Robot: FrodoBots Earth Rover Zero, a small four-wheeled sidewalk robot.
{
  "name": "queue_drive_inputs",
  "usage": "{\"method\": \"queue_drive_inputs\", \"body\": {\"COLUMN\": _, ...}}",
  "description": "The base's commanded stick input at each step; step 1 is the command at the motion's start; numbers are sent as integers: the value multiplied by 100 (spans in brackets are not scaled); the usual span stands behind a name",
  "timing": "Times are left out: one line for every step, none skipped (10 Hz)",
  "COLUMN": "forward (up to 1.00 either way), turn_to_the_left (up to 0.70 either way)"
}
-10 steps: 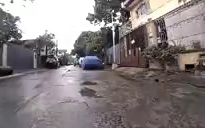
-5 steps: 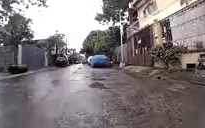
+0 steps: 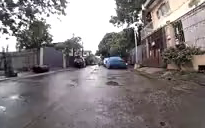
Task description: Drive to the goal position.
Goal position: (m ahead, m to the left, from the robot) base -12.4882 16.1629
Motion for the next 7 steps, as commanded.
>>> {"method": "queue_drive_inputs", "body": {"forward": -100, "turn_to_the_left": -27}}
{"method": "queue_drive_inputs", "body": {"forward": -100, "turn_to_the_left": -27}}
{"method": "queue_drive_inputs", "body": {"forward": -100, "turn_to_the_left": -27}}
{"method": "queue_drive_inputs", "body": {"forward": -100, "turn_to_the_left": -27}}
{"method": "queue_drive_inputs", "body": {"forward": -100, "turn_to_the_left": -27}}
{"method": "queue_drive_inputs", "body": {"forward": -100, "turn_to_the_left": -27}}
{"method": "queue_drive_inputs", "body": {"forward": -100, "turn_to_the_left": -27}}
